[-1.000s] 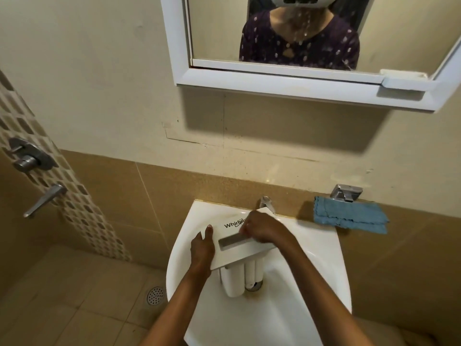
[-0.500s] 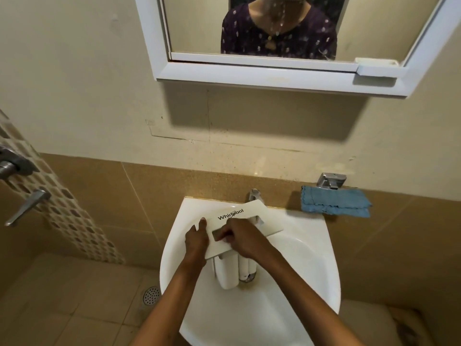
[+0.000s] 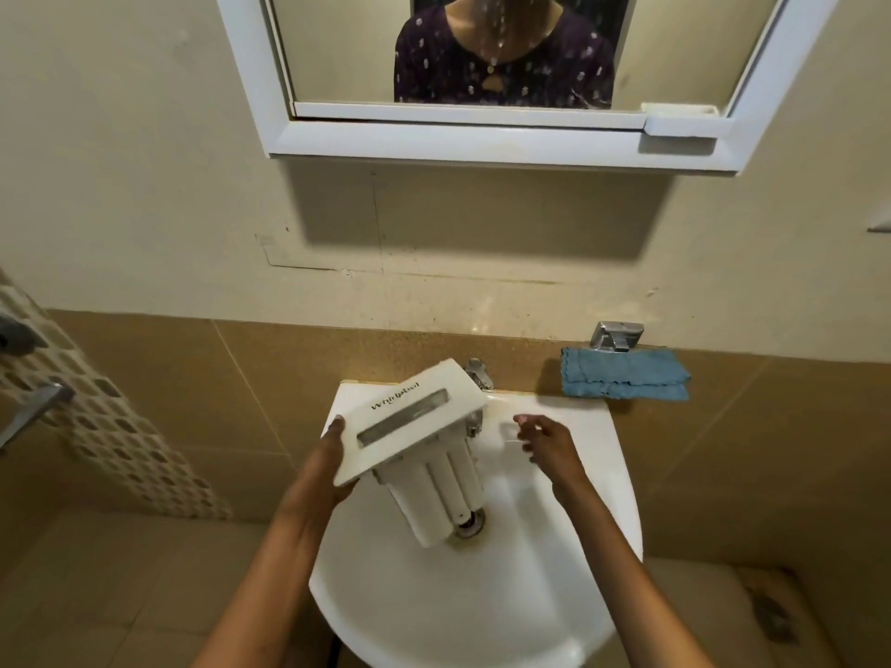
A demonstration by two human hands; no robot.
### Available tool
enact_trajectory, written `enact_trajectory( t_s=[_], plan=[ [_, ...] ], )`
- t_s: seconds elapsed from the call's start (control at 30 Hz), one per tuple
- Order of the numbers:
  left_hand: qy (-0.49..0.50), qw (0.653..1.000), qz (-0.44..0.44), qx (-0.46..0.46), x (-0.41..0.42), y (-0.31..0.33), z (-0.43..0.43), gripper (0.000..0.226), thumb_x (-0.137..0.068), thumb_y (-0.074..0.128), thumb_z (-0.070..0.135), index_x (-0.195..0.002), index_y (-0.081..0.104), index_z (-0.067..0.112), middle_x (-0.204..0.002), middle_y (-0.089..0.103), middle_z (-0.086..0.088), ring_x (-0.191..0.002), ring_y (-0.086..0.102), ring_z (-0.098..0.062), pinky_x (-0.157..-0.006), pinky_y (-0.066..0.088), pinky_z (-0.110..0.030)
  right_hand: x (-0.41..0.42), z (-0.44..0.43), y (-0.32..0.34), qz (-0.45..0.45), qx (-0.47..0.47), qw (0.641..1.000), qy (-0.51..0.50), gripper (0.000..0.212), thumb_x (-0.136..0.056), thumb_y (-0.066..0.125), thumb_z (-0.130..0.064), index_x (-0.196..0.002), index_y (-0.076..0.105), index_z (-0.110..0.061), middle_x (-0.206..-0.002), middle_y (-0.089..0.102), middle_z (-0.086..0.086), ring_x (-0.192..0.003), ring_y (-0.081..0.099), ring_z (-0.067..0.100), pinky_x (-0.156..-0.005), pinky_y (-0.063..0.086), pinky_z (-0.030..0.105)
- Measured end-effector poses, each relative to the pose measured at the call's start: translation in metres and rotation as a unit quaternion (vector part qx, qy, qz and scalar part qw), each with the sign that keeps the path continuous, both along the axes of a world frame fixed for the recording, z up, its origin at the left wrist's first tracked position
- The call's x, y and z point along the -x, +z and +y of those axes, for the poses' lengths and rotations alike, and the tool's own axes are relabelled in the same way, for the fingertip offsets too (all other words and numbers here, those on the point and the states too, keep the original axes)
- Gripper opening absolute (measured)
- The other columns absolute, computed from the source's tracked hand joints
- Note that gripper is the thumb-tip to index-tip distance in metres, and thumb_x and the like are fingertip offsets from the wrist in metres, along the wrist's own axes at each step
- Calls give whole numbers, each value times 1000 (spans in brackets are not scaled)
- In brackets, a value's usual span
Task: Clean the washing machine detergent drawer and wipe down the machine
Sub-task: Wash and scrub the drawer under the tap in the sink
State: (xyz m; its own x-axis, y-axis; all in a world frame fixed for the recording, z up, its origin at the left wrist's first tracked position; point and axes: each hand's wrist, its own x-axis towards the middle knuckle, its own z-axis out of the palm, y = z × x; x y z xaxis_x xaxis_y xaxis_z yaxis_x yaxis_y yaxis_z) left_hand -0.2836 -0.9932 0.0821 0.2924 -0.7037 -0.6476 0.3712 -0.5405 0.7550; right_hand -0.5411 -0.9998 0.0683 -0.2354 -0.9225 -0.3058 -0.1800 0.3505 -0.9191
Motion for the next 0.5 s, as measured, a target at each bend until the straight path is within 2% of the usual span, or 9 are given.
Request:
enact_trajectory(
  t_s=[0.07, 0.13, 0.23, 0.33, 0.4, 0.5],
  plan=[
    [30, 998, 35, -32, -9, 2, -3, 32, -94, 45, 46, -97, 53, 15, -43, 54, 0, -30, 51, -8, -26, 35, -11, 0, 6, -22, -61, -125, 990, 19, 33, -97, 47, -27, -115, 58, -2, -80, 57, 3, -69, 50, 14, -61, 39, 24],
    [47, 996, 62, -46, -15, 6, -3, 36, -93, 48, 47, -76, 48, 15, -28, 46, 4, -20, 44, -7, -24, 34, -12, -3, 13, -40, -135, -202, 969, 43, 45, -95, 44, -43, -119, 52, -5, -85, 58, 7, -74, 53, 18, -66, 43, 28],
    [37, 994, 95, -45, -17, 11, -1, 36, -95, 44, 44, -72, 45, 17, -25, 42, 3, -17, 39, -6, -20, 28, -12, -13, 18, -53, -265, -227, 937, 23, 53, -93, 39, -53, -116, 48, -5, -88, 58, 11, -81, 56, 23, -69, 45, 33],
    [53, 989, 137, -34, -17, 12, 3, 32, -96, 45, 37, -71, 45, 17, -25, 41, 4, -17, 37, -4, -21, 28, -12, -22, 16, -55, -379, -206, 902, -23, 55, -88, 47, -54, -123, 48, -10, -102, 59, 12, -92, 57, 26, -81, 47, 39],
    [63, 986, 152, -26, -17, 13, 6, 32, -97, 44, 32, -69, 44, 17, -25, 40, 3, -17, 36, -3, -23, 31, -12, -24, 14, -52, -386, -187, 902, -42, 54, -86, 52, -53, -123, 49, -14, -107, 59, 11, -95, 56, 26, -84, 45, 41],
    [31, 987, 154, -18, -22, 6, 10, 37, -101, 31, 20, -64, 37, 16, -24, 35, 3, -15, 29, -4, -20, 24, -11, -25, 11, -34, -321, -136, 934, -78, 53, -86, 52, -51, -126, 49, -18, -116, 59, 11, -98, 56, 26, -82, 45, 40]
  ],
)
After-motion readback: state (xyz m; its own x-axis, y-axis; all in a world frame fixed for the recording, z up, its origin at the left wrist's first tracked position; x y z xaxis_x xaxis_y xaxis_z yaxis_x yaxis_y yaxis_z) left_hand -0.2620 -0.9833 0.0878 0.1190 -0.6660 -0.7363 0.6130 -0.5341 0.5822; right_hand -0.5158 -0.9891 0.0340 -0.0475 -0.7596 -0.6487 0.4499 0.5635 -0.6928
